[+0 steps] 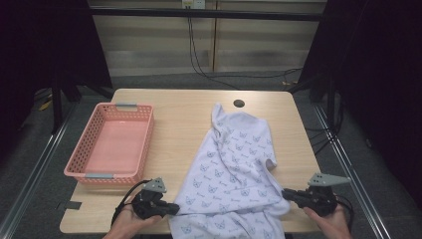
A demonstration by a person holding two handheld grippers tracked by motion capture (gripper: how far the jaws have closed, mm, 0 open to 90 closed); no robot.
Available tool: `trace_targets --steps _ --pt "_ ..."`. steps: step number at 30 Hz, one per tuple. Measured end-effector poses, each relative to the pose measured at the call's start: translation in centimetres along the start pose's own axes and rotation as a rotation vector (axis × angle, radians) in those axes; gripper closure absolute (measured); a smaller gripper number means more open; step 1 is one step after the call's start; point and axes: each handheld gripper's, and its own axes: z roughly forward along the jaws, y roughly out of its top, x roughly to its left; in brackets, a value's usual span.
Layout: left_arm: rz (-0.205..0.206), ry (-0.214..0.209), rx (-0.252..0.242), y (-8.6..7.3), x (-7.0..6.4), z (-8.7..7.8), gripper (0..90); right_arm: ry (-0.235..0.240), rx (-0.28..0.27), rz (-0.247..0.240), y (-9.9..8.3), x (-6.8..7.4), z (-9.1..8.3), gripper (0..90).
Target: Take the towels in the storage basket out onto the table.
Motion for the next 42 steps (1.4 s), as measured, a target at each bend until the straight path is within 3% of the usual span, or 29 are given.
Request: trace_targets --steps 1,5,6,8,11,13,15,16,17,18,20,23,27,30,32,33,36,39,41,42 --pt "-0.004 -0.013 -0.028 0.3 0.2 0.0 80.4 -0.001 0.0 0.002 -0.3 0.1 -0.3 83.6" --pt "-0.005 0.055 -0.09 2.7 1.6 1.0 72.7 -0.016 -0.005 0.002 -0.7 0.0 -0.6 71.2" --pt "-0.014 0.071 -0.094 3.4 2.1 1.4 70.6 -0.014 -0.011 -0.003 -0.5 -0.1 -0.5 67.5" --pt "0.008 0.097 -0.107 4.8 2.8 2.4 68.8 -0.018 -0.026 -0.003 -0.1 -0.2 -0.4 56.9" --pt "0.013 0.123 -0.093 6.9 4.0 3.8 67.8 -0.011 -0.038 -0.01 0.8 -0.4 0.3 46.6" --pt "0.007 0.117 -0.103 7.8 4.8 4.7 68.0 -0.015 -0.047 -0.007 1.6 -0.7 1.0 43.1" --pt "0.007 0.139 -0.096 8.0 5.2 5.8 68.5 -0.024 -0.052 -0.009 2.6 -1.1 1.8 38.9" --pt "0.023 0.149 -0.065 8.0 5.2 6.2 70.9 -0.026 -0.053 -0.006 3.1 -1.3 2.2 38.8" --pt "0.058 0.185 -0.048 7.8 4.9 6.4 76.0 -0.031 -0.062 -0.01 3.6 -1.4 2.6 37.9" --pt "0.062 0.193 -0.03 7.8 4.8 6.2 81.9 -0.027 -0.071 -0.011 4.1 -1.6 2.9 37.4" --pt "0.063 0.183 0.007 7.4 4.6 5.6 87.2 -0.029 -0.083 -0.012 4.9 -2.0 3.5 35.6" --pt "0.052 0.169 0.015 5.6 3.9 4.2 88.0 -0.022 -0.087 -0.016 5.8 -2.3 4.5 35.6" --pt "0.035 0.146 0.041 2.5 2.2 1.7 86.9 -0.035 -0.073 -0.03 6.2 -2.0 5.8 38.3" --pt "0.015 0.125 0.016 0.9 1.7 0.4 81.1 -0.048 -0.047 -0.043 6.2 -2.0 6.8 41.1" --pt "-0.006 0.119 -0.019 1.1 2.0 0.2 73.2 -0.063 -0.032 -0.047 6.3 -2.4 7.5 45.1" --pt "-0.015 0.119 -0.04 1.5 2.3 0.3 69.1 -0.063 -0.027 -0.044 6.4 -2.6 7.8 59.7" --pt "-0.015 0.143 -0.088 3.0 3.1 1.0 63.5 -0.068 -0.032 -0.031 6.6 -2.8 7.9 86.2" --pt "-0.009 0.152 -0.102 4.4 3.9 2.2 64.8 -0.044 -0.049 -0.023 6.3 -2.5 6.6 89.3" --pt "0.005 0.166 -0.075 4.9 4.0 3.0 69.7 -0.023 -0.065 -0.024 5.7 -2.0 5.3 89.4" --pt "0.008 0.169 -0.039 4.8 3.9 3.4 73.2 -0.011 -0.066 -0.02 5.3 -1.8 4.6 89.4"
